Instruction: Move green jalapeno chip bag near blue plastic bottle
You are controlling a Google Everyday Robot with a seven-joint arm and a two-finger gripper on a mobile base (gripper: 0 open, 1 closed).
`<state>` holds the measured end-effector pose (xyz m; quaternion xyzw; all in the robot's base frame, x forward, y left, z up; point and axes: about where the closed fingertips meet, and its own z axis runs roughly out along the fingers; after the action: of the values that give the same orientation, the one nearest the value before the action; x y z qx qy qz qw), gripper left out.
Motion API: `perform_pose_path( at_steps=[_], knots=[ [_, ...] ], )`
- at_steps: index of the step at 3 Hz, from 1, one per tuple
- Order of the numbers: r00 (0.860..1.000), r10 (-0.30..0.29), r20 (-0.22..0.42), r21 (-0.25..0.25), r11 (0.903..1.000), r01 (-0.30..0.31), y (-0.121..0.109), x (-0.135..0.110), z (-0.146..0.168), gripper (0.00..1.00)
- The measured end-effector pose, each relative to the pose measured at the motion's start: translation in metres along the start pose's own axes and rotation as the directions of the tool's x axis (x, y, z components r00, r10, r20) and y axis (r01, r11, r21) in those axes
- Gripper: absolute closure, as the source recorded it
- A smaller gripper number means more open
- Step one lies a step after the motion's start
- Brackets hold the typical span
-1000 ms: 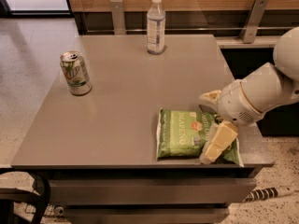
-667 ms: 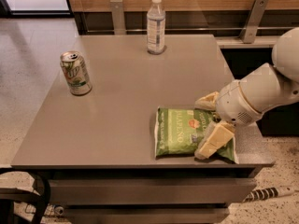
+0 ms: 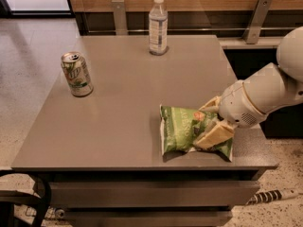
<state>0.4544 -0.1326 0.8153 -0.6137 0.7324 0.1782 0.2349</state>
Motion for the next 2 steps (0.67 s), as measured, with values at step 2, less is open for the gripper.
perform_pose_path(
  at_steps=[2],
  knots=[
    [1.000, -0.001, 0.000, 0.000, 1.0000, 0.001, 0.0001, -0.0035, -0.0045, 1.00]
  ],
)
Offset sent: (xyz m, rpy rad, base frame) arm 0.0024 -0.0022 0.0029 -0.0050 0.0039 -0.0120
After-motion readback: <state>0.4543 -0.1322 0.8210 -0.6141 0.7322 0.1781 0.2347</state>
